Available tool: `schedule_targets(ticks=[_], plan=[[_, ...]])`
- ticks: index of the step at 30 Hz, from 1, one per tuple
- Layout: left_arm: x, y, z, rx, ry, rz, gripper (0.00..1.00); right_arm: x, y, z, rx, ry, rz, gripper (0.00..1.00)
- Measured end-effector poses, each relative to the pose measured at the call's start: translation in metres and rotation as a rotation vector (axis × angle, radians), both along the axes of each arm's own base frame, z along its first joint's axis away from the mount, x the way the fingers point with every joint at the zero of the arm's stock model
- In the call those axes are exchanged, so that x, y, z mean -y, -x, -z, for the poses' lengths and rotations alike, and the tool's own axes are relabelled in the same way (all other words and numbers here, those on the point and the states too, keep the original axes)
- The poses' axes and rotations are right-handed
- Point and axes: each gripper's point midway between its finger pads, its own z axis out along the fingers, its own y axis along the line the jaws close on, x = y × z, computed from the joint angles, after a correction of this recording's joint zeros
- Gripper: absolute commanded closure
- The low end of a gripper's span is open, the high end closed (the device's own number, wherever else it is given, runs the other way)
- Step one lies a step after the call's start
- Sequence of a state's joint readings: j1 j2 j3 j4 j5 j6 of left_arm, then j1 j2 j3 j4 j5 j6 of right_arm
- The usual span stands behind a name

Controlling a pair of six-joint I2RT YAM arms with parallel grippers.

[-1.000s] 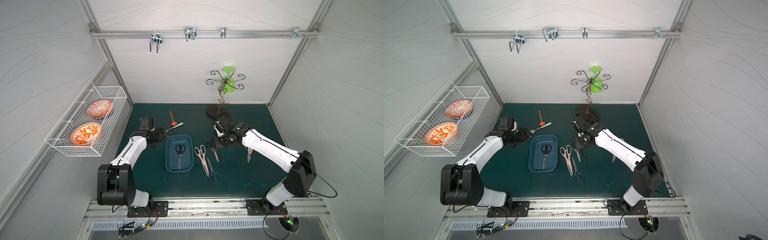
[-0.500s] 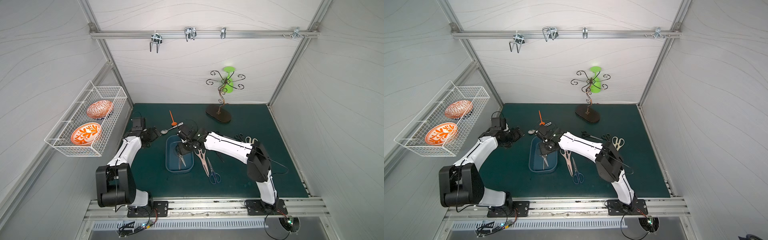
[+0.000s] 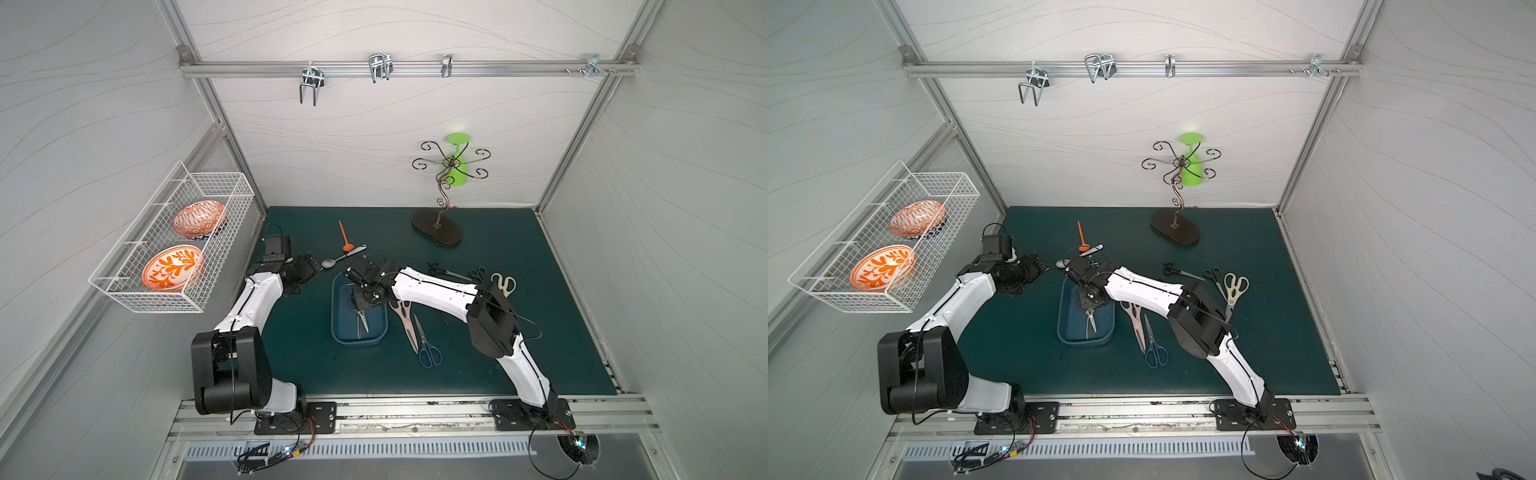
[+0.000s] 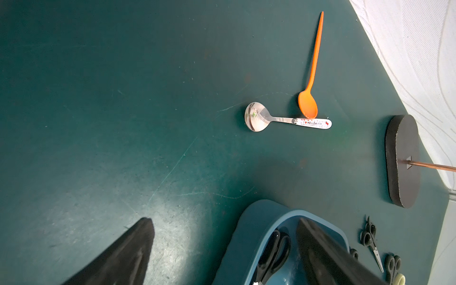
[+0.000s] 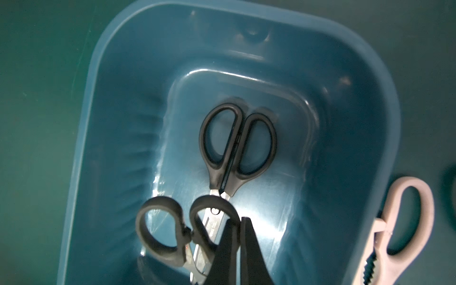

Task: Put the scissors into the storage box
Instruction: Place the scissors in the storage box, then pick up the scissors from the center of the board.

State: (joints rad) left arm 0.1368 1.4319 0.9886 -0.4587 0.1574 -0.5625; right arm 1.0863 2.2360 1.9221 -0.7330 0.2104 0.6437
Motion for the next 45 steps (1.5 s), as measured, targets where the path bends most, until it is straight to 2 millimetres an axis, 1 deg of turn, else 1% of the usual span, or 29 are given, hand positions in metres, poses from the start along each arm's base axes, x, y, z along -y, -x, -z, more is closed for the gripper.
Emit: schedule_targets(ticks=[5,9,13,16,18,22,25,28,29,31,33,34,36,37,38,40,44,45], plan=[[0.002,-0.001,-0.001,0.007,0.014,0.002,0.05,0.002,-0.002,0.003,0.003,0.007,0.025,0.99],[0.003,-0.001,-0.001,0.007,0.021,0.002,0.05,0.002,-0.002,0.008,0.000,0.015,0.029,0.91],[0.003,-0.001,-0.001,0.007,0.023,-0.001,0.05,0.003,-0.002,0.015,-0.006,0.027,0.032,0.87],[0.003,-0.001,-0.001,0.007,0.024,-0.001,0.05,0.003,-0.002,0.017,-0.010,0.030,0.037,0.79],[0.003,-0.002,-0.002,0.008,0.024,-0.001,0.06,0.003,-0.003,0.017,-0.008,0.030,0.038,0.78],[0.003,-0.002,-0.002,0.010,0.024,-0.001,0.05,0.003,-0.003,0.017,0.000,0.034,0.027,0.77],[0.004,-0.002,-0.002,0.010,0.026,0.000,0.05,0.004,-0.005,0.010,0.022,0.039,-0.001,0.77],[0.005,-0.002,-0.003,0.013,0.033,0.005,0.05,0.011,-0.005,-0.007,0.052,0.037,-0.040,0.76],[0.006,-0.002,-0.003,0.015,0.036,0.007,0.05,0.014,-0.004,-0.016,0.064,0.033,-0.055,0.76],[0.007,-0.003,-0.004,0.019,0.041,0.010,0.05,0.024,-0.001,-0.034,0.086,0.028,-0.083,0.76],[0.007,-0.003,-0.004,0.022,0.045,0.012,0.05,0.042,0.003,-0.057,0.111,0.023,-0.108,0.76],[0.008,-0.003,-0.004,0.022,0.046,0.013,0.05,0.050,0.005,-0.065,0.120,0.022,-0.115,0.76],[0.009,-0.003,-0.004,0.023,0.053,0.016,0.05,0.074,0.012,-0.078,0.131,0.032,-0.130,0.76],[0.010,-0.003,-0.005,0.023,0.057,0.018,0.05,0.087,0.015,-0.081,0.132,0.044,-0.136,0.76],[0.010,-0.003,-0.005,0.025,0.058,0.020,0.05,0.097,0.019,-0.082,0.129,0.054,-0.139,0.76],[0.011,-0.003,-0.004,0.027,0.062,0.022,0.06,0.125,0.030,-0.077,0.107,0.091,-0.140,0.76],[0.012,-0.002,-0.003,0.023,0.068,0.024,0.06,0.175,0.054,-0.053,0.042,0.171,-0.134,0.74],[0.012,-0.002,-0.003,0.022,0.070,0.024,0.06,0.186,0.062,-0.046,0.021,0.188,-0.132,0.71]])
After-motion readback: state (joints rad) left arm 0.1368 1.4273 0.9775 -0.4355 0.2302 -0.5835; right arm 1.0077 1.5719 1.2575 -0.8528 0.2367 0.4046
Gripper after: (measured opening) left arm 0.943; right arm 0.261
